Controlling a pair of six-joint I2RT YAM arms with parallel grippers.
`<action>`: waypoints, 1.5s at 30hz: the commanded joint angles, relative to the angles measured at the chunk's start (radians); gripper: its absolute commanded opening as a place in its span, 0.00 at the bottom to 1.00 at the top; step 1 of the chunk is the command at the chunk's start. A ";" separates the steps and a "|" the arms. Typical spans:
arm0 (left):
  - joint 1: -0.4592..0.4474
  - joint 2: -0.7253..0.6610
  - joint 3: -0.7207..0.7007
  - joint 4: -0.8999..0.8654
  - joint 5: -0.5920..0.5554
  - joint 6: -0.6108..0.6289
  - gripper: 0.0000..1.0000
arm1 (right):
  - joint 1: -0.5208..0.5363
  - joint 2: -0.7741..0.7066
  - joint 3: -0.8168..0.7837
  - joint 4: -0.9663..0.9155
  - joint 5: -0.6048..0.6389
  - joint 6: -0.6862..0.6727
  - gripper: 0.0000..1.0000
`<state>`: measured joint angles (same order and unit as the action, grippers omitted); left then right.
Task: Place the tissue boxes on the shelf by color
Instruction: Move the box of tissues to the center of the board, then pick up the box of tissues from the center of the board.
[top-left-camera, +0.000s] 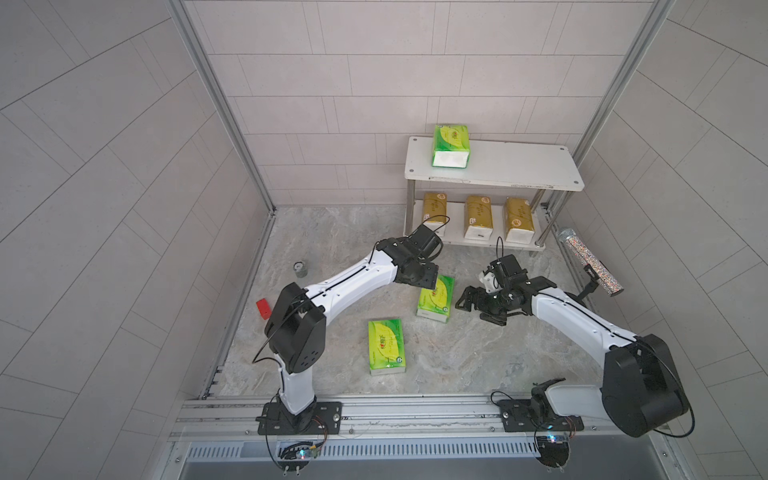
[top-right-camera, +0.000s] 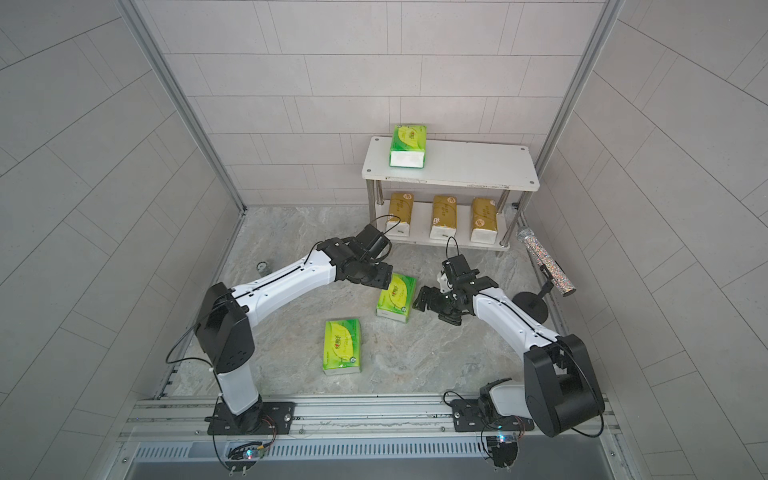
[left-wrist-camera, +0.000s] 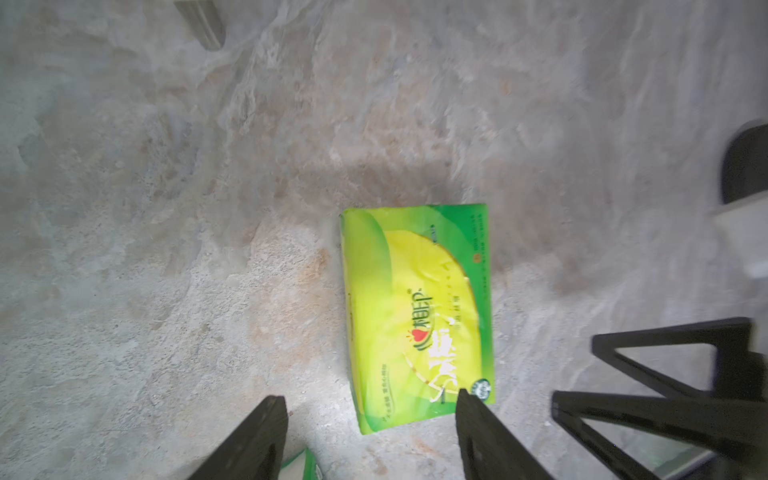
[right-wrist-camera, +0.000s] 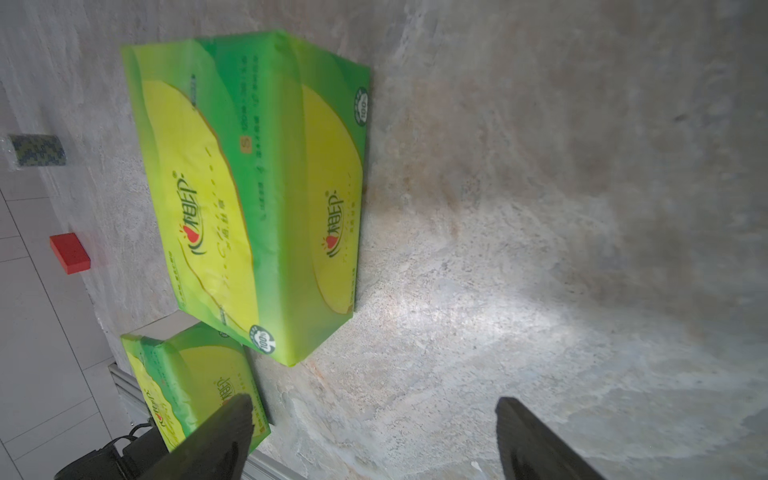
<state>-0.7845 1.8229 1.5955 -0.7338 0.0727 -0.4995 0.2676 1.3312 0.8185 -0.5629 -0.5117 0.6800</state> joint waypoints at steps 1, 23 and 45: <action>0.002 0.060 -0.009 0.052 0.058 -0.017 0.64 | -0.005 0.018 0.024 0.024 0.005 -0.009 0.94; 0.053 0.144 -0.187 0.245 0.051 -0.067 0.41 | -0.007 0.046 -0.052 0.252 -0.050 0.150 0.85; 0.116 0.145 -0.345 0.287 0.022 -0.080 0.39 | 0.089 -0.023 -0.245 0.662 0.091 0.417 0.92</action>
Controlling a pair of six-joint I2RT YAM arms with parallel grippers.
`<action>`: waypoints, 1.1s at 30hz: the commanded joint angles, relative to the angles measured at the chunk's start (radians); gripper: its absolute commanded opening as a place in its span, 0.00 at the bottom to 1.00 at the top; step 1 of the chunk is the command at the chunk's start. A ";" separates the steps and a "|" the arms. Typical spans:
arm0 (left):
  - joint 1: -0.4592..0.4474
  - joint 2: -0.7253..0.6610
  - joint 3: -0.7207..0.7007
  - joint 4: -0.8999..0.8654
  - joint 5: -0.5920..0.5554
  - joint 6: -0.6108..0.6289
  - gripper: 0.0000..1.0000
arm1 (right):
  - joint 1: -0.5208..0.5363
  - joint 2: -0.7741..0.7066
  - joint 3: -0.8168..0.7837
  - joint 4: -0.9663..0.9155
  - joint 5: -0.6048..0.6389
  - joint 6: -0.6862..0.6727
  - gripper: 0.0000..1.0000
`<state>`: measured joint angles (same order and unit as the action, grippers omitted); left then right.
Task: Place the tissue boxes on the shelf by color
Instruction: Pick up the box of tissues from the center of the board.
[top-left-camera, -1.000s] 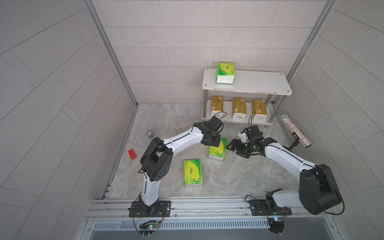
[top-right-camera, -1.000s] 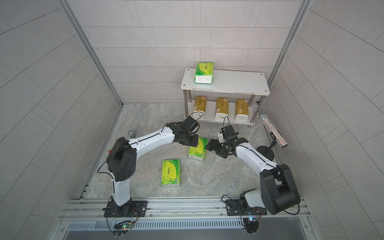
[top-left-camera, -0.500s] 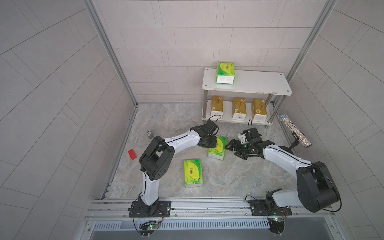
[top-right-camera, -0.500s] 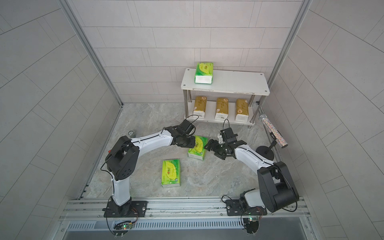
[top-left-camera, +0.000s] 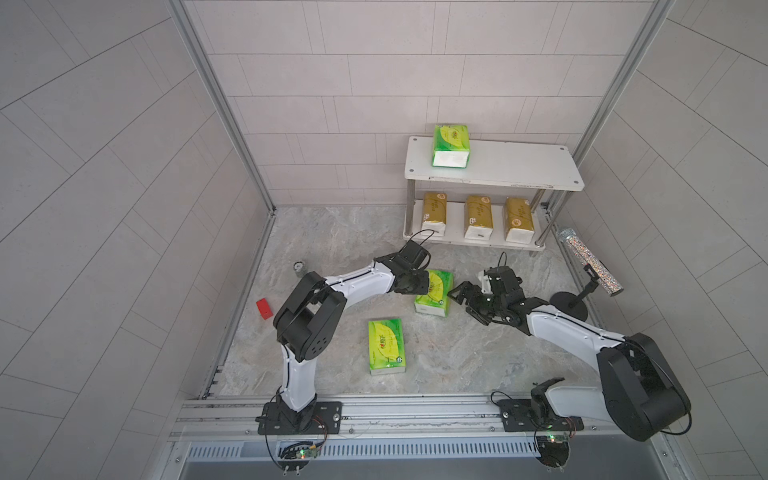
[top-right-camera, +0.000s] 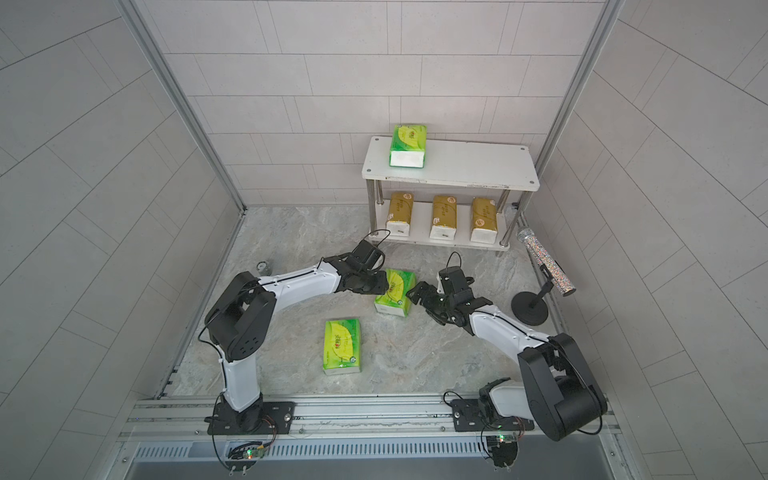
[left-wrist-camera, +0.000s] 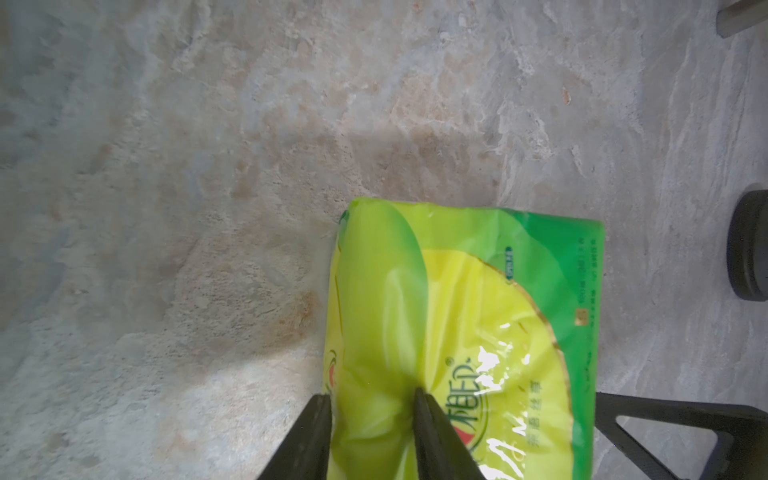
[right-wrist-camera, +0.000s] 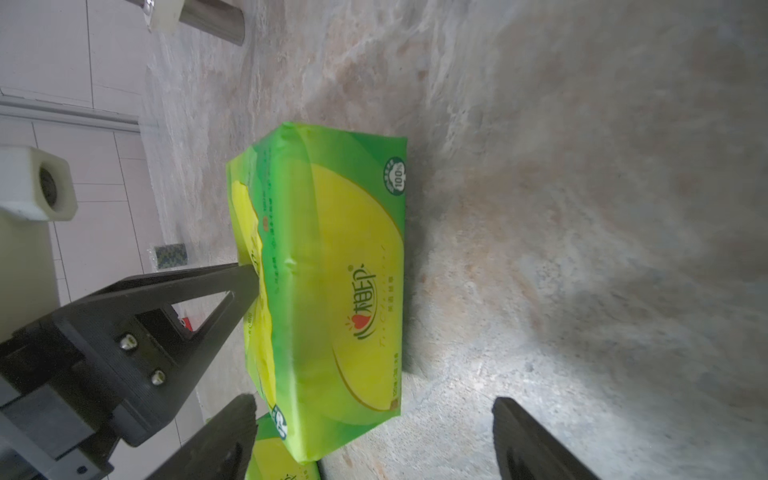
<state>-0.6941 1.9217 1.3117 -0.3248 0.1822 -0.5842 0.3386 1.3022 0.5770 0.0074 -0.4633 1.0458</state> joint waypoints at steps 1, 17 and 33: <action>0.027 0.046 -0.064 -0.120 -0.085 0.004 0.39 | 0.024 0.020 -0.005 0.115 0.044 0.069 0.92; 0.027 0.043 -0.062 -0.161 -0.103 -0.033 0.38 | 0.105 0.106 -0.103 0.363 0.125 0.273 0.94; 0.026 0.072 -0.072 -0.183 -0.024 -0.157 0.38 | 0.298 0.362 -0.224 0.929 0.370 0.541 0.94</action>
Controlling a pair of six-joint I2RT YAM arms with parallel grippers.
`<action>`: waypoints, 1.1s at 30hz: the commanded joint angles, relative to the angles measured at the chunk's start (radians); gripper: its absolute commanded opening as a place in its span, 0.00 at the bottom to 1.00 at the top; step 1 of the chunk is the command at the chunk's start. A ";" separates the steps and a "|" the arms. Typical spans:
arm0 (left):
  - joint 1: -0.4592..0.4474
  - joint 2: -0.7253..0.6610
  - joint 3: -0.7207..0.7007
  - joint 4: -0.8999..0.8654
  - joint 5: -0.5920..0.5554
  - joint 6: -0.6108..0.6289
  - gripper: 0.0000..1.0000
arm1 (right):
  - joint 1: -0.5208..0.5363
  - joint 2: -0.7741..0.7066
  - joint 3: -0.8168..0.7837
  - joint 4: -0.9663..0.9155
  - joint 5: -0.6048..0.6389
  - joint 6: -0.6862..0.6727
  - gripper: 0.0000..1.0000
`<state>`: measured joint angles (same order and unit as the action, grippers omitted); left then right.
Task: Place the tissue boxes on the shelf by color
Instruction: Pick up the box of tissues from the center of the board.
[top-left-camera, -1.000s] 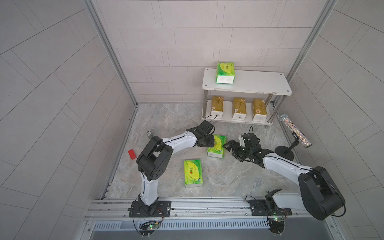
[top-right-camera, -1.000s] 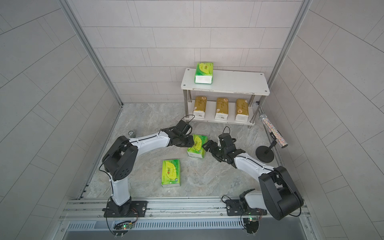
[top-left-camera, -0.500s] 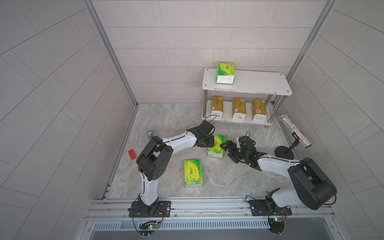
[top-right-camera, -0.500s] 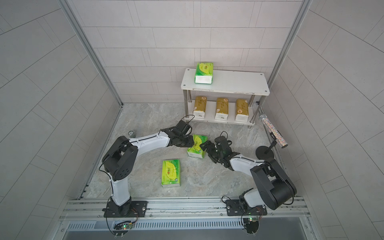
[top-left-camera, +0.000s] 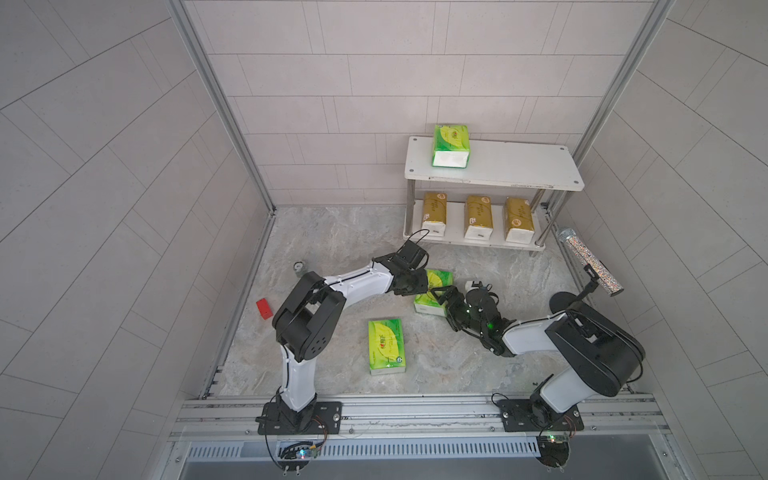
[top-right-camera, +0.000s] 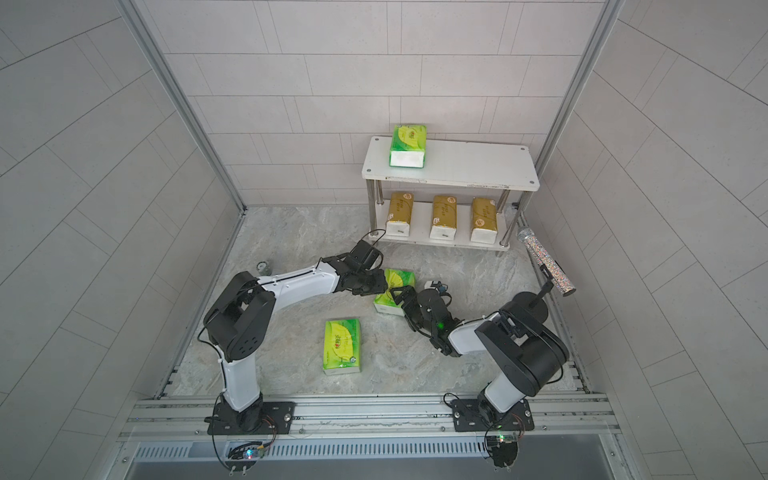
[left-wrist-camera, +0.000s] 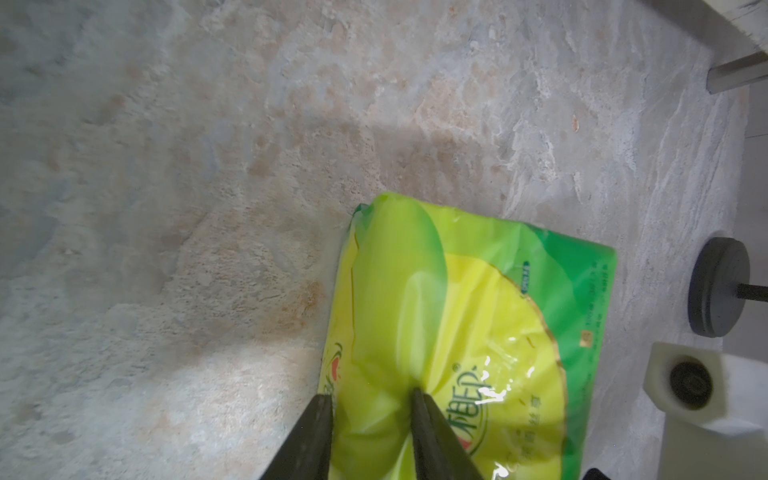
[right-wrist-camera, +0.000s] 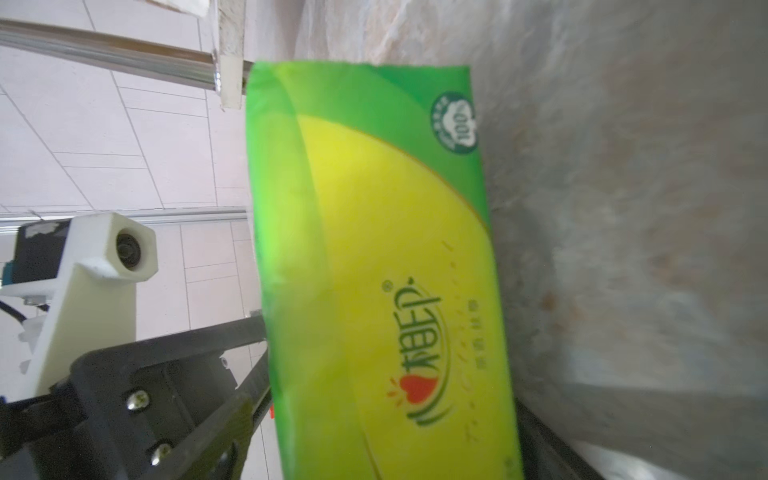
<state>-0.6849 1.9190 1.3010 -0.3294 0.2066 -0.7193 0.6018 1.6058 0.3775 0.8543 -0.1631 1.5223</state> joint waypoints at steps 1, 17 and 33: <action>0.017 0.074 -0.063 -0.180 -0.048 -0.025 0.38 | 0.049 0.077 -0.024 0.102 0.083 0.072 0.93; 0.017 -0.071 -0.062 -0.243 -0.130 -0.018 0.47 | 0.018 -0.195 0.040 -0.380 0.112 -0.102 0.67; 0.058 -0.095 0.107 -0.258 -0.022 0.242 0.72 | -0.230 -0.137 0.288 -0.880 -0.502 -0.670 0.58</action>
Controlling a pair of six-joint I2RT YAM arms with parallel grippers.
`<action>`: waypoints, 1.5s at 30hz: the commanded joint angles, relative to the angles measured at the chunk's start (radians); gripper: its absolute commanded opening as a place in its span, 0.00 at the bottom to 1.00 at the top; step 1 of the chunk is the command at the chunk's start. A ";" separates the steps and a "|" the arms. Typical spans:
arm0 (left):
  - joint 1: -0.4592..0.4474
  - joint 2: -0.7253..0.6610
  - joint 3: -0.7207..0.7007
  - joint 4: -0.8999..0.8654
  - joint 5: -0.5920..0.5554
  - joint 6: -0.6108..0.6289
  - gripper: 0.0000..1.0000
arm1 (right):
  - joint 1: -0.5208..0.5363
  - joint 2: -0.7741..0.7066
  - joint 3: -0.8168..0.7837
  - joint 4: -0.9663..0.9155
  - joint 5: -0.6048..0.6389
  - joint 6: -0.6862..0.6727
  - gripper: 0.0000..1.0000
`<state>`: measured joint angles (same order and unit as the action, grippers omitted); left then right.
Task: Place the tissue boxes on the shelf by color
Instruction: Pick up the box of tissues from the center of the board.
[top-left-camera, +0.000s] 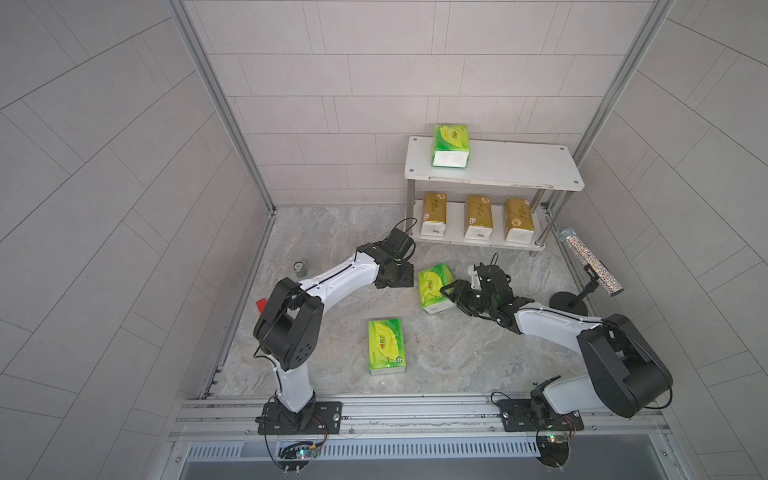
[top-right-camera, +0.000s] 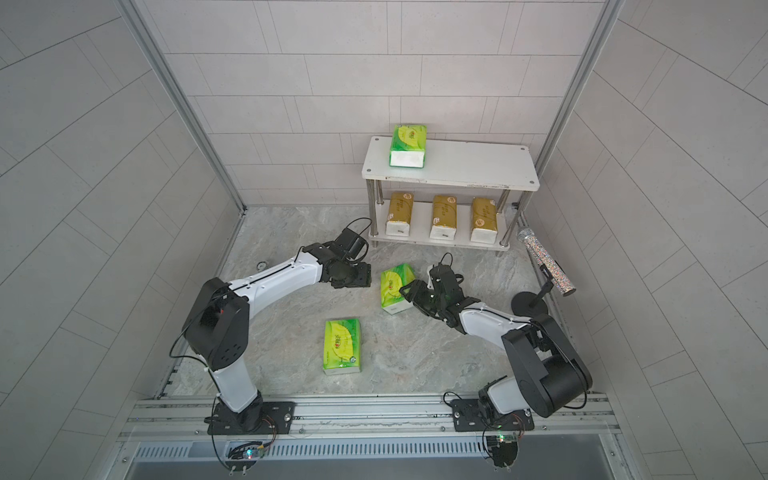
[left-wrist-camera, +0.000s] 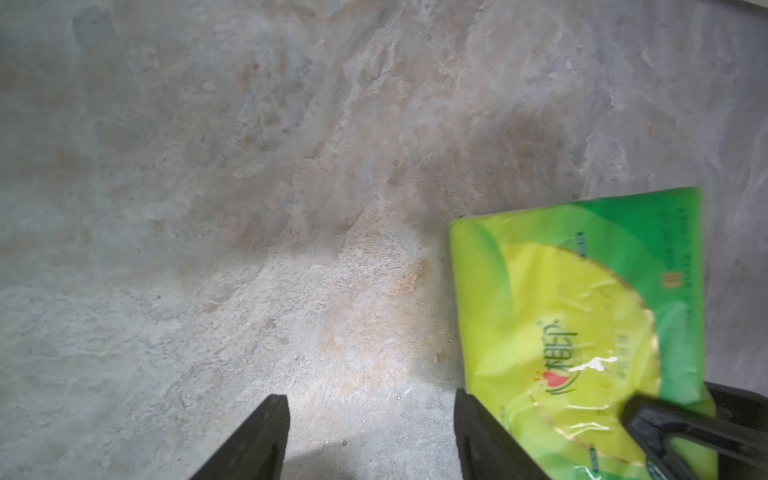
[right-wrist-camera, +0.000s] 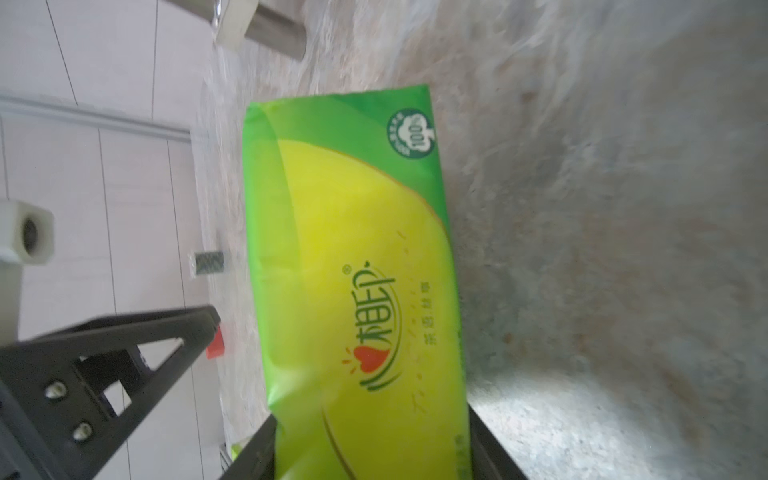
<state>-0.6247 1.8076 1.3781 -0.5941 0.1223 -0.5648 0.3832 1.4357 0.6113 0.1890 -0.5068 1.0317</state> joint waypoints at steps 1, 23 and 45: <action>-0.002 0.013 0.029 0.030 0.080 0.093 0.72 | -0.016 0.046 0.076 -0.249 -0.183 -0.214 0.58; -0.051 0.114 -0.063 0.189 0.026 0.128 0.53 | -0.036 0.099 0.171 -0.383 -0.177 -0.288 0.73; -0.028 0.182 -0.119 0.188 0.028 -0.035 0.50 | 0.014 0.032 -0.276 0.479 0.043 0.185 0.88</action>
<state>-0.6708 1.9133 1.3197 -0.3077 0.1699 -0.5877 0.3859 1.4342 0.3531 0.5438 -0.5465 1.1595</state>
